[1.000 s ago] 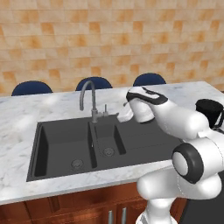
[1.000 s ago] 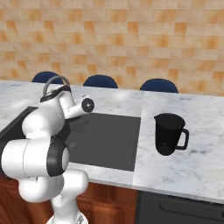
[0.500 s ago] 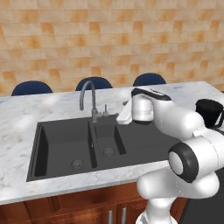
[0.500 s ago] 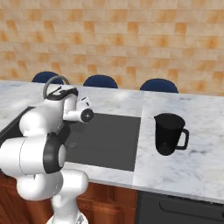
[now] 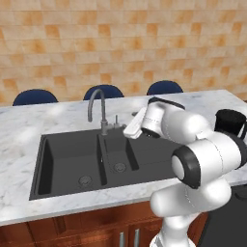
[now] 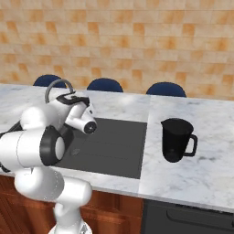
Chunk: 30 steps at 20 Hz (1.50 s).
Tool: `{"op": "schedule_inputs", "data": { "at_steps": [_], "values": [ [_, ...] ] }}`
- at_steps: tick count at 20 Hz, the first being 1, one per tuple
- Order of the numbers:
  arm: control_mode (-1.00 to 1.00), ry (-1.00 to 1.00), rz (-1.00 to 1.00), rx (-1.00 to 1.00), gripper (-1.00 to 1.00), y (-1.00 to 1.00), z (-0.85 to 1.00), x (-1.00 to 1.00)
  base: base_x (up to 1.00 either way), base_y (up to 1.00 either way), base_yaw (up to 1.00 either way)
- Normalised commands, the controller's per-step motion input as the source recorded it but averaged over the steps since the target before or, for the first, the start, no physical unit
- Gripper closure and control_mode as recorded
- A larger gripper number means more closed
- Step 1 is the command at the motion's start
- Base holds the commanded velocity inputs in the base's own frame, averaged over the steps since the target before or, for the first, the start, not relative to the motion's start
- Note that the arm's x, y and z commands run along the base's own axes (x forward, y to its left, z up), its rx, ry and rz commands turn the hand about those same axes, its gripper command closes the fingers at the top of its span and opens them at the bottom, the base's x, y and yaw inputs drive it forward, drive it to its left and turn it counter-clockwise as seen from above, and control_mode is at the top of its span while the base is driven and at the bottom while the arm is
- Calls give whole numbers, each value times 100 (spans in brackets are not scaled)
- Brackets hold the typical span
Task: Turn on the sink faucet and place the jug under the water for a few seconds to fill it up.
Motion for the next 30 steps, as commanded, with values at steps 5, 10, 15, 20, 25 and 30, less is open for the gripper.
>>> {"op": "schedule_inputs", "data": {
  "at_steps": [5,10,15,20,25,30],
  "values": [
    [-100,2,0,5,-100,0,0,40,0,0,0],
    [-100,12,0,3,-100,0,0,43,0,0,0],
    [-100,18,0,0,-100,0,0,51,0,0,0],
    [-100,14,0,0,-100,0,0,49,0,0,0],
    [-100,3,0,0,-100,0,-11,42,0,0,0],
    [-100,0,0,0,-100,0,-29,30,0,0,0]
  ]
}}
